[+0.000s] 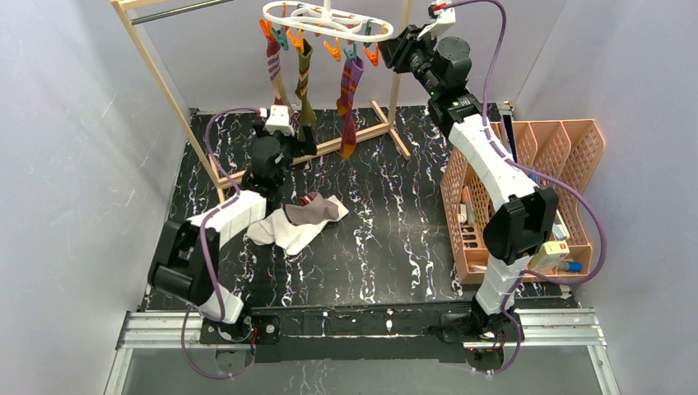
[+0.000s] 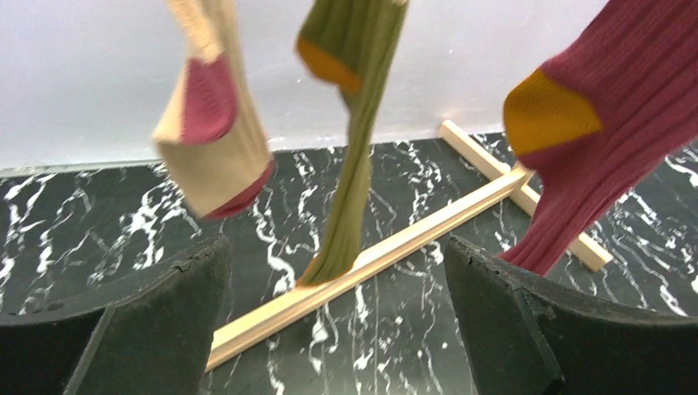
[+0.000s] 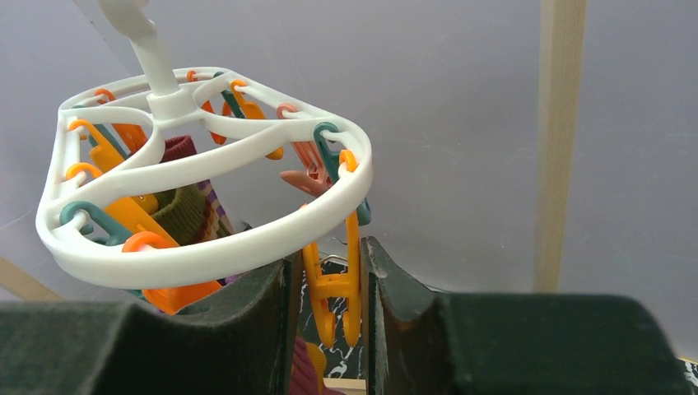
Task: Remove the socks clipped to the hanger
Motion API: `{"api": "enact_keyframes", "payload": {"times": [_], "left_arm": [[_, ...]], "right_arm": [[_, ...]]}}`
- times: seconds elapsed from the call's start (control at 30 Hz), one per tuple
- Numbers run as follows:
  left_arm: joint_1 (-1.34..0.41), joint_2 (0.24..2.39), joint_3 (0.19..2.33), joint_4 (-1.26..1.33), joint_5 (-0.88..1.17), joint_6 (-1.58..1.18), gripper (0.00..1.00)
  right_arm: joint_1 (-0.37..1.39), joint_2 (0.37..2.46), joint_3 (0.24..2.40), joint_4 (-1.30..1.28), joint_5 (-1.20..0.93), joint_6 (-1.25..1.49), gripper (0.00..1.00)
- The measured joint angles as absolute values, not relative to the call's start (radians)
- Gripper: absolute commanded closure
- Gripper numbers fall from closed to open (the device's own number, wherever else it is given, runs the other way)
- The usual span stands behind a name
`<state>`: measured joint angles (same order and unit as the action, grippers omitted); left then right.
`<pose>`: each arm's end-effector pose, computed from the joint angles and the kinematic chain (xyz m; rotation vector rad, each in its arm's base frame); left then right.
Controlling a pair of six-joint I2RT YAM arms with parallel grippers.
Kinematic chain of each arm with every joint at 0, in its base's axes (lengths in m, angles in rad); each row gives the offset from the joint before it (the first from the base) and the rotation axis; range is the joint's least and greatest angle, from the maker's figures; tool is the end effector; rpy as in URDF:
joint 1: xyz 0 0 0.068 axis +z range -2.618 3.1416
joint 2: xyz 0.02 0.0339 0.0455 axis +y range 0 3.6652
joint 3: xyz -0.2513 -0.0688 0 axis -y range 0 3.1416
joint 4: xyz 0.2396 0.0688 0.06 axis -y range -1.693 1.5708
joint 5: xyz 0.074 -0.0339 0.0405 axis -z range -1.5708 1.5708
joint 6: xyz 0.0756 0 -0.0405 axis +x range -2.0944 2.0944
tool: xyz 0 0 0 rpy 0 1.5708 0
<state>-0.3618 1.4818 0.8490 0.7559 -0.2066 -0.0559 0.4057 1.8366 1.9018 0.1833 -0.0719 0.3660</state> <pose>0.3546 -0.1176 0.2887 0.0526 1.4522 -0.1922 0.4260 0.1889 0.4682 -0.0895 1.3536 0.7007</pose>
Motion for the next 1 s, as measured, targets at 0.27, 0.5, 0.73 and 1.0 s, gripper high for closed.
{"api": "enact_keyframes", "payload": {"times": [0.27,0.5,0.73,1.0], "left_arm": [[-0.362,1.674,0.997,0.814,-0.152,-0.090,0.04],[-0.361,1.832,1.123,0.834,-0.177,-0.078,1.00],[-0.355,1.897,1.202,0.839,-0.199,-0.049,1.00],[-0.355,1.764,1.073,0.836,-0.179,-0.046,1.00]], "right_arm": [[0.406,1.835,1.900,0.182,-0.089,0.367,0.99],[0.404,1.835,1.900,0.182,-0.095,0.367,0.99],[0.400,1.834,1.895,0.183,-0.102,0.366,0.99],[0.400,1.817,1.860,0.183,-0.112,0.366,0.66]]}}
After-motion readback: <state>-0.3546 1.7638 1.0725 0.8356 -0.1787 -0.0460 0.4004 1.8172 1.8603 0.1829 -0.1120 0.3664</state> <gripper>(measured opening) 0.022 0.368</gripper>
